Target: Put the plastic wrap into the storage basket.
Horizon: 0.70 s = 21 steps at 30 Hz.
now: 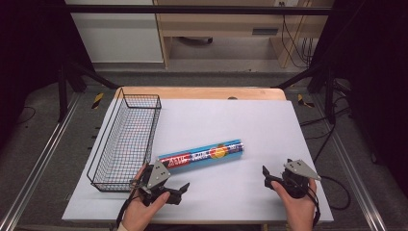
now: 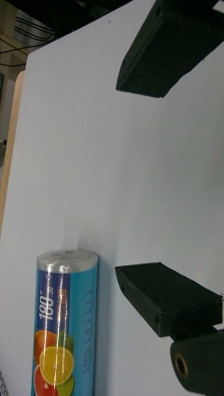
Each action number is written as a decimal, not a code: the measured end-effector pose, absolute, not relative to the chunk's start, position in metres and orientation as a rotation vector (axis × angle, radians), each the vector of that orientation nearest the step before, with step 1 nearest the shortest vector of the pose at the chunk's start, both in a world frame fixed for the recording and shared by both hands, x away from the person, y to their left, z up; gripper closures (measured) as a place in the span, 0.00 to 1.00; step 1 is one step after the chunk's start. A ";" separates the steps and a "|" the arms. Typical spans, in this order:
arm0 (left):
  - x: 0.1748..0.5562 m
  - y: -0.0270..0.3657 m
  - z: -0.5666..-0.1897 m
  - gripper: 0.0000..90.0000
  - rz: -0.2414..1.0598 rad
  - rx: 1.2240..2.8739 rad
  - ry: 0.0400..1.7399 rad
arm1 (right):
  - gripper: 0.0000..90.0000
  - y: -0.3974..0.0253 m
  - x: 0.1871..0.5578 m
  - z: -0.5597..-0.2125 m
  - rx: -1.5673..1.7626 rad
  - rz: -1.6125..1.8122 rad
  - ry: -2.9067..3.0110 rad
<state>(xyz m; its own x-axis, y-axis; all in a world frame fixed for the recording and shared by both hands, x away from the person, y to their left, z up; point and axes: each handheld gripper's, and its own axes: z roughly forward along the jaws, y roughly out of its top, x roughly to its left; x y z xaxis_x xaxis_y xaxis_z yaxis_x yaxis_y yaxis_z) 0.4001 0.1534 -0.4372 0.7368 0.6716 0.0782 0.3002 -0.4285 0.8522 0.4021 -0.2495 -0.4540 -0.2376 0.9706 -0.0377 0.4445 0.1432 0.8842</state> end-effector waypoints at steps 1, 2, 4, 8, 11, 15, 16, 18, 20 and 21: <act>0.400 0.154 -0.436 0.03 0.511 2.036 0.728 | 0.12 -0.249 0.401 -0.454 1.365 1.039 1.776; 0.400 0.154 -0.436 0.03 0.511 2.036 0.728 | 0.13 -0.249 0.401 -0.454 1.360 1.043 1.777; 0.403 0.154 -0.434 0.03 0.486 2.045 0.716 | 0.13 -0.247 0.400 -0.454 1.348 1.044 1.779; 0.415 0.149 -0.417 0.04 0.489 2.140 0.685 | 0.13 -0.246 0.400 -0.454 1.337 1.053 1.791; 0.423 0.140 -0.403 0.04 0.509 2.223 0.651 | 0.13 -0.247 0.401 -0.453 1.325 1.061 1.794; 0.435 0.123 -0.384 0.04 0.554 2.340 0.562 | 0.13 -0.248 0.400 -0.453 1.316 1.065 1.802; 0.438 0.117 -0.381 0.03 0.561 2.357 0.540 | 0.13 -0.248 0.400 -0.453 1.313 1.069 1.807; 0.446 0.107 -0.377 0.04 0.560 2.398 0.496 | 0.13 -0.247 0.400 -0.452 1.315 1.078 1.811; 0.455 0.097 -0.376 0.04 0.548 2.422 0.474 | 0.13 -0.245 0.400 -0.452 1.309 1.079 1.821; 0.455 0.097 -0.376 0.04 0.548 2.422 0.474 | 0.13 -0.245 0.400 -0.452 1.309 1.079 1.821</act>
<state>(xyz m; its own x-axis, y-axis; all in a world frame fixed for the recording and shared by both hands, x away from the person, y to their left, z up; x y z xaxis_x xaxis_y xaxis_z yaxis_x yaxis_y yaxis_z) 0.4551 0.0965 -0.3764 0.8509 0.4509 0.2694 0.2015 -0.7539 0.6254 0.4002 -0.2452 -0.4521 -0.2982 0.9538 -0.0353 0.4268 0.1663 0.8889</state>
